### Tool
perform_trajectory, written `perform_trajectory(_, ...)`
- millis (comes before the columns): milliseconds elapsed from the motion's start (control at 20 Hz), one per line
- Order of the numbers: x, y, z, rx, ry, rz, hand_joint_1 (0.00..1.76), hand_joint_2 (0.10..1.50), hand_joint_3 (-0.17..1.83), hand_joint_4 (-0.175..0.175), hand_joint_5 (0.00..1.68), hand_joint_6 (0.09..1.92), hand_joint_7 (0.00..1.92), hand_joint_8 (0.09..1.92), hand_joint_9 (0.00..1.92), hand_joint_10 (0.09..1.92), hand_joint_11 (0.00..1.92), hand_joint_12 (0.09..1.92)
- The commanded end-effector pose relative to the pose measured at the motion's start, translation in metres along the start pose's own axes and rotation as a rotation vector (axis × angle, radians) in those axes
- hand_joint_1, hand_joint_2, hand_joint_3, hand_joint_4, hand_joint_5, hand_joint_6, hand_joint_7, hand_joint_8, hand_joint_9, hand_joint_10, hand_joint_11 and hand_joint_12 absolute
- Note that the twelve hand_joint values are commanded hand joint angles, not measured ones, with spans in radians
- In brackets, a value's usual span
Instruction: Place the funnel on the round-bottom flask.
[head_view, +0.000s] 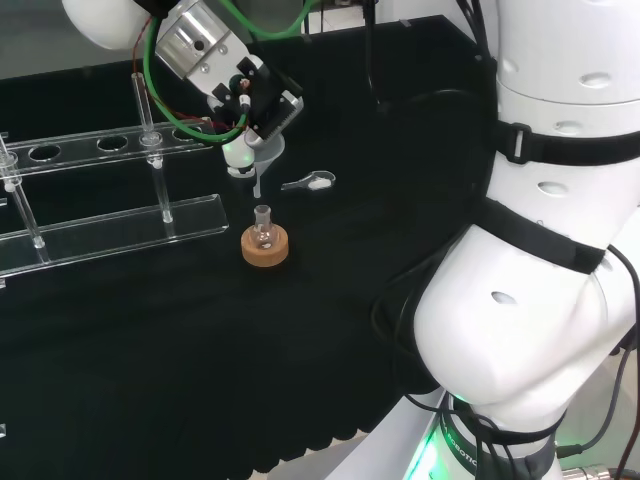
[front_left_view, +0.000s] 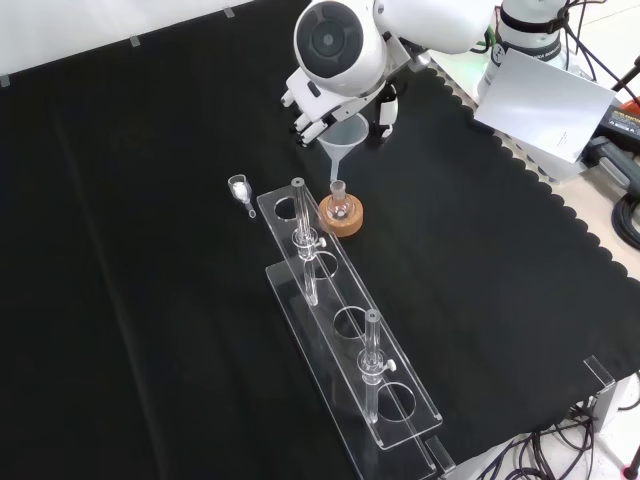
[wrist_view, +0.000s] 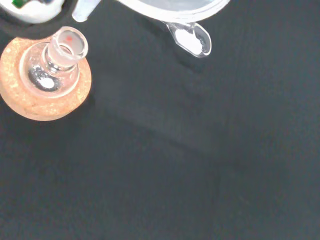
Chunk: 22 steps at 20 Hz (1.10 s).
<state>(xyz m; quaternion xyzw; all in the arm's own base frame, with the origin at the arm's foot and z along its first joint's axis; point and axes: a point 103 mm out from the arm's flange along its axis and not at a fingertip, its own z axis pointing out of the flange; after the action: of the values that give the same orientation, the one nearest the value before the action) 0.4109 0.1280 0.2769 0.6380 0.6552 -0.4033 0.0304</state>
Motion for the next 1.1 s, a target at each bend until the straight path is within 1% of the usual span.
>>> perform_trajectory(50,0.012,-0.001,0.005,0.018,-0.016,-0.014,0.77,0.66,0.53,-0.037,0.54,0.84,0.68,0.76,0.97,0.52,0.52,1.32)
perform_trajectory(100,0.003,-0.001,0.011,0.011,0.005,-0.023,0.77,0.66,0.53,-0.037,0.54,0.84,0.68,0.76,0.97,0.52,0.52,1.32)
perform_trajectory(250,0.001,0.000,0.014,0.009,0.021,-0.034,0.77,0.66,0.53,-0.036,0.55,0.84,0.68,0.76,0.97,0.52,0.52,1.32)
perform_trajectory(350,0.002,0.000,0.014,0.016,0.004,-0.028,0.77,0.67,0.53,-0.036,0.55,0.84,0.68,0.76,0.97,0.52,0.52,1.32)
perform_trajectory(400,0.002,0.001,0.014,0.014,0.014,-0.029,0.77,0.67,0.53,-0.036,0.55,0.84,0.68,0.76,0.97,0.52,0.52,1.32)
perform_trajectory(500,0.001,0.001,0.015,0.016,0.007,-0.028,0.77,0.67,0.53,-0.036,0.55,0.84,0.68,0.76,0.97,0.52,0.52,1.32)
perform_trajectory(600,0.007,0.002,0.011,0.021,-0.009,-0.023,0.77,0.67,0.53,-0.036,0.55,0.85,0.68,0.76,0.97,0.52,0.52,1.32)
perform_trajectory(750,0.001,0.002,0.014,0.009,0.013,-0.035,0.77,0.67,0.53,-0.036,0.55,0.85,0.68,0.76,0.97,0.52,0.52,1.32)
perform_trajectory(850,0.005,0.003,0.012,0.017,0.002,-0.028,0.77,0.67,0.53,-0.036,0.55,0.85,0.68,0.76,0.97,0.52,0.52,1.32)
perform_trajectory(1000,0.018,0.004,0.004,0.026,-0.014,-0.023,0.77,0.67,0.53,-0.036,0.55,0.85,0.67,0.76,0.97,0.52,0.52,1.32)
perform_trajectory(1100,0.022,0.005,0.004,0.028,-0.012,-0.028,0.77,0.67,0.53,-0.036,0.55,0.85,0.67,0.76,0.97,0.52,0.52,1.32)
